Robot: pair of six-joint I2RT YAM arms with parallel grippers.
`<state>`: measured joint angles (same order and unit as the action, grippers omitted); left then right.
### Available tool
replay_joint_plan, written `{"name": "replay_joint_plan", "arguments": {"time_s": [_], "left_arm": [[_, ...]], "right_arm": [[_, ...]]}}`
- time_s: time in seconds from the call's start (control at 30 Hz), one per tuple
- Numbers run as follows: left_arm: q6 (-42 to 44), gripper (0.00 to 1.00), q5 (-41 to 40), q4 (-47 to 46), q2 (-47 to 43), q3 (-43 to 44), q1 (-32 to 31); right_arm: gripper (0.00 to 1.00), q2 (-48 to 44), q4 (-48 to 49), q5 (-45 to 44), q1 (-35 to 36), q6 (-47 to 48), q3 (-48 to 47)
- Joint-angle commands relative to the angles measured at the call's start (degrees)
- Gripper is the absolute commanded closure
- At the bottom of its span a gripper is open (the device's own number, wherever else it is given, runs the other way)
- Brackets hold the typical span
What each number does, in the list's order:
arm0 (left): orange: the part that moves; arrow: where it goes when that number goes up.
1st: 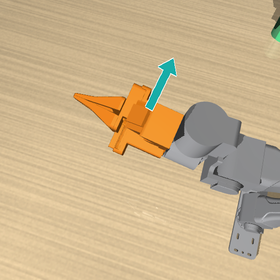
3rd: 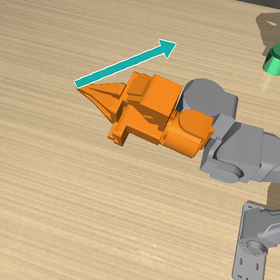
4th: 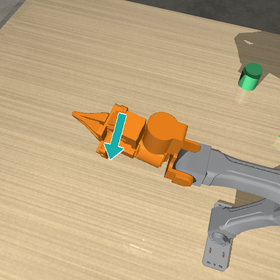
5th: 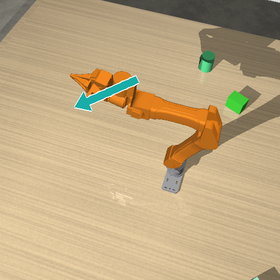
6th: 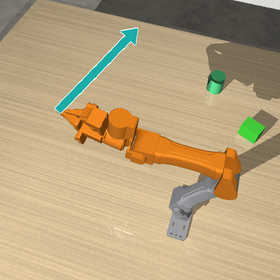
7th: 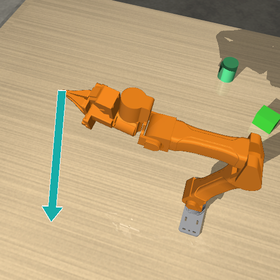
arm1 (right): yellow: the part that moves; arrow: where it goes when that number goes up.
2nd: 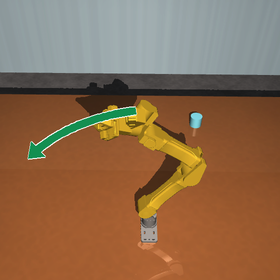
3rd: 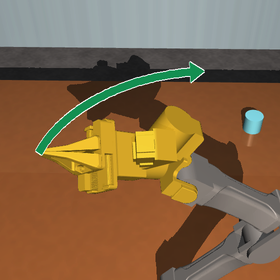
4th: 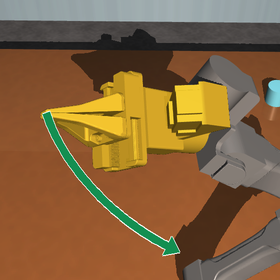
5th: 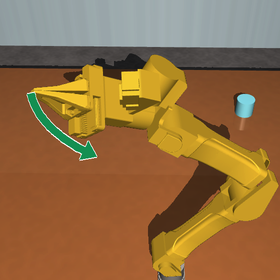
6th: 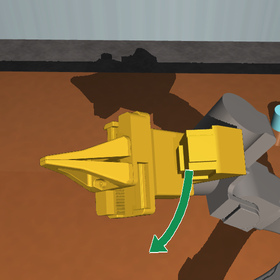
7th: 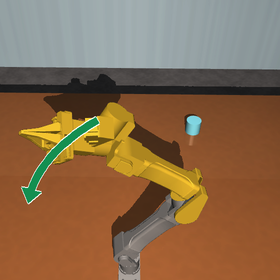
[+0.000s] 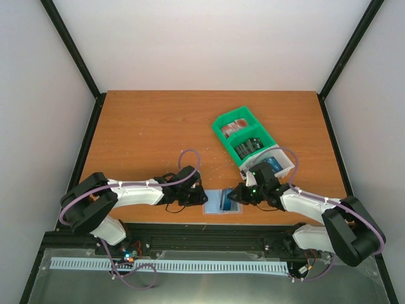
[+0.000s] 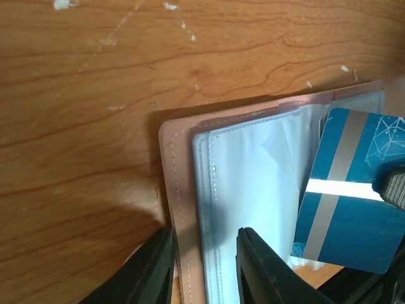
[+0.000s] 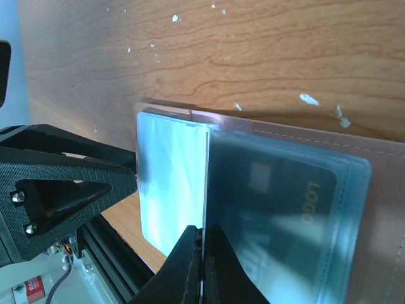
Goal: Put the credit cards into the card holder
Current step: Insert the credit card into the card holder.
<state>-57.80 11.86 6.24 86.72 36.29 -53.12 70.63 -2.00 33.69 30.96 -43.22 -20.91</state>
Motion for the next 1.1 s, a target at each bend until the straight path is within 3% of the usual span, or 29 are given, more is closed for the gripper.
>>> {"name": "replay_joint_plan", "arguments": {"time_s": [0.0, 0.73, 1.07], "left_arm": [[-0.5, 0.7, -1.2, 2.5, 2.3, 0.3, -0.3], [-0.7, 0.72, -1.4, 2.2, 2.5, -1.0, -0.4], [0.1, 0.75, -4.2, 7.0, 1.1, -0.8, -0.5]], "right_arm": [[0.97, 1.3, 4.3, 1.8, 0.6, -2.2, 1.9], [0.97, 6.2, 21.3, 1.0, 4.5, -13.9, 7.1], [0.97, 3.6, 22.1, -0.7, 4.9, -15.6, 7.8]]}}
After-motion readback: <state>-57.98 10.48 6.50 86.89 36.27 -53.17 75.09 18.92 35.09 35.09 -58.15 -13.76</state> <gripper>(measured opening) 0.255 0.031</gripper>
